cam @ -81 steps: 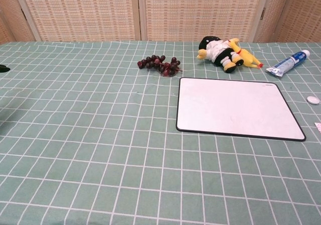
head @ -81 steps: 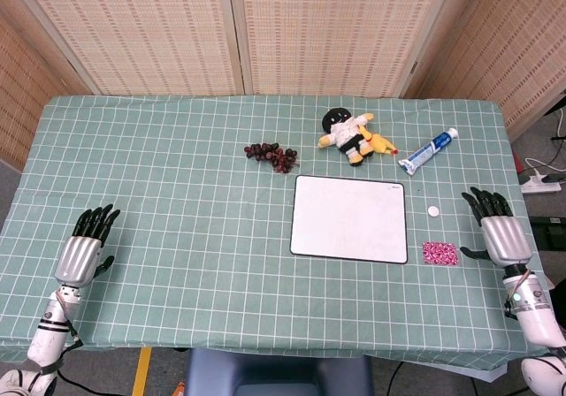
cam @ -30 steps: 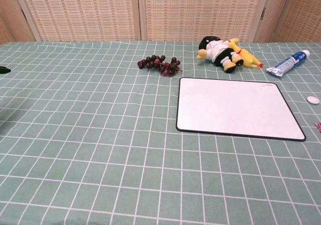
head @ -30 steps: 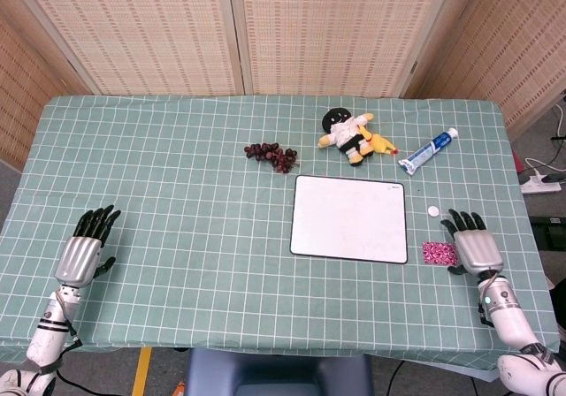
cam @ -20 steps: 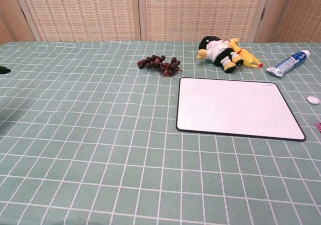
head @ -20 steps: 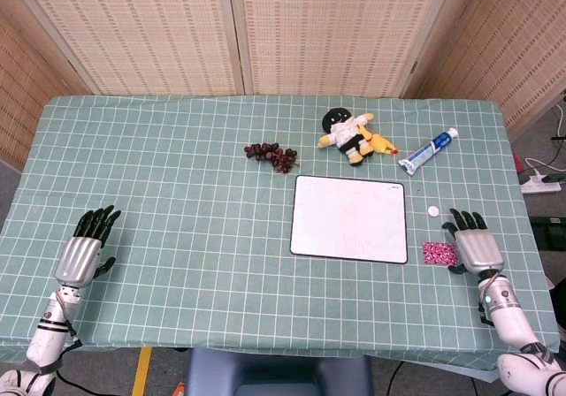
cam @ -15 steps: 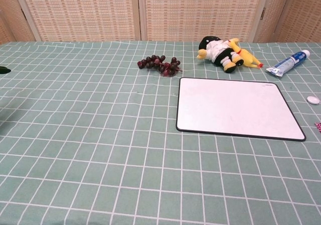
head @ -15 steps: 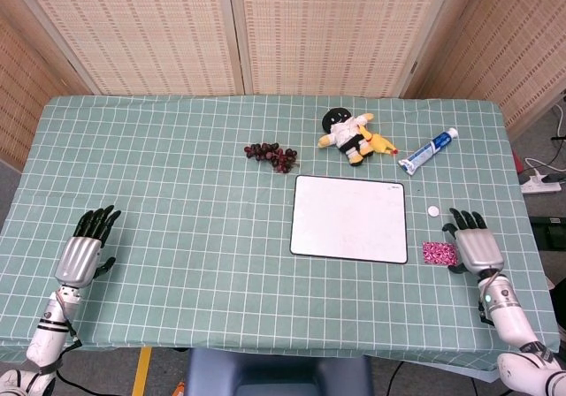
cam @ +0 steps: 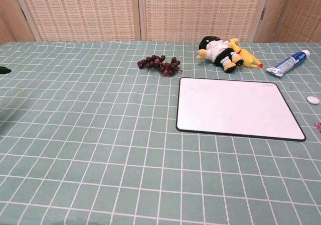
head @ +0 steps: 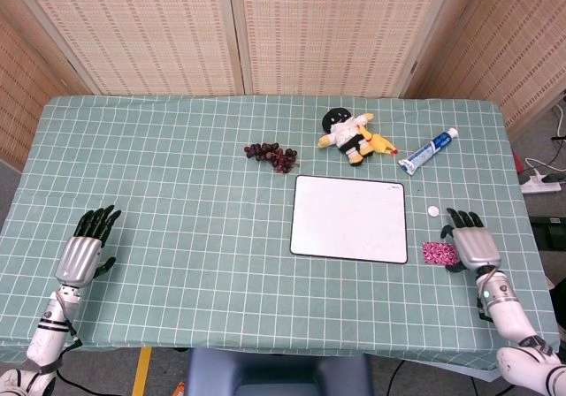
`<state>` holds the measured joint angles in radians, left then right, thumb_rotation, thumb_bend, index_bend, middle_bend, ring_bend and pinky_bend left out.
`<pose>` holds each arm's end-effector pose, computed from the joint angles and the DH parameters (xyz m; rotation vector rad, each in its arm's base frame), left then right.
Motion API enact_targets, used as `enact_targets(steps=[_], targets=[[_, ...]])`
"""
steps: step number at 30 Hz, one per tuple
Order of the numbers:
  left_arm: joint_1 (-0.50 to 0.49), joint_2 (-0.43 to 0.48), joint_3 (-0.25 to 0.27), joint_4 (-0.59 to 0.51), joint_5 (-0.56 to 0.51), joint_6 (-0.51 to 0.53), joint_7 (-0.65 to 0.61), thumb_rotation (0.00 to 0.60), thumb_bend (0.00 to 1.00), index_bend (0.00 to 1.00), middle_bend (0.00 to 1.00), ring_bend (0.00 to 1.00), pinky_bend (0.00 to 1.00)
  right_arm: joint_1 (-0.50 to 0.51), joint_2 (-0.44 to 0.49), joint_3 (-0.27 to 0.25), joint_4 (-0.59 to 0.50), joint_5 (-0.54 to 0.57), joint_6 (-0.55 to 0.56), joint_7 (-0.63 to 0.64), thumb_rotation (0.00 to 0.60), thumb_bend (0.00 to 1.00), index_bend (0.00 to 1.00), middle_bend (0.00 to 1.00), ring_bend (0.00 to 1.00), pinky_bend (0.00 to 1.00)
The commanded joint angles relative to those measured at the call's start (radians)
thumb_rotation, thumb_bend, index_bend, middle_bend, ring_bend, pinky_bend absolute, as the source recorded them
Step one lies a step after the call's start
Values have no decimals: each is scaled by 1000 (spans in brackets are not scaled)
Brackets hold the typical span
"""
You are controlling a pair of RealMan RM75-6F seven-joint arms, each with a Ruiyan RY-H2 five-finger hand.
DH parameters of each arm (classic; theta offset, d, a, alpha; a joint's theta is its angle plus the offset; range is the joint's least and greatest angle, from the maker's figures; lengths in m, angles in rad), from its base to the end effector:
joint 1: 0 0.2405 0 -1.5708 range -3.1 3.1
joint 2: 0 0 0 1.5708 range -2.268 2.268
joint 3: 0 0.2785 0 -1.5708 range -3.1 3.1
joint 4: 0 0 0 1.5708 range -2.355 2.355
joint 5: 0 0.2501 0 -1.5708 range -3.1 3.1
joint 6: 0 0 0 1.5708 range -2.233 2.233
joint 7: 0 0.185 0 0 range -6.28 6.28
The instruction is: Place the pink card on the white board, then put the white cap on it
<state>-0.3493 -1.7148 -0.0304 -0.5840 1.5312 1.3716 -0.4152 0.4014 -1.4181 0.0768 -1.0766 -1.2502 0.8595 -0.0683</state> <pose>-0.4018 0.3440 0.0206 -1.5397 -0.8147 -0.9883 -0.4291 -0.3516 0.0245 1.6181 -1.0355 0.4302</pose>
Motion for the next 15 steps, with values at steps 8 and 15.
enact_targets(steps=[8, 15], targets=[[0, 2, 2, -2, 2, 0, -7, 600, 192, 0, 0, 0, 0, 9, 15, 1, -16, 18, -26, 9, 600, 0, 409, 0, 0, 0], [-1, 3, 3, -5, 2, -6, -10, 600, 192, 0, 0, 0, 0, 15, 12, 2, -9, 35, -41, -1, 600, 0, 407, 0, 0, 0]])
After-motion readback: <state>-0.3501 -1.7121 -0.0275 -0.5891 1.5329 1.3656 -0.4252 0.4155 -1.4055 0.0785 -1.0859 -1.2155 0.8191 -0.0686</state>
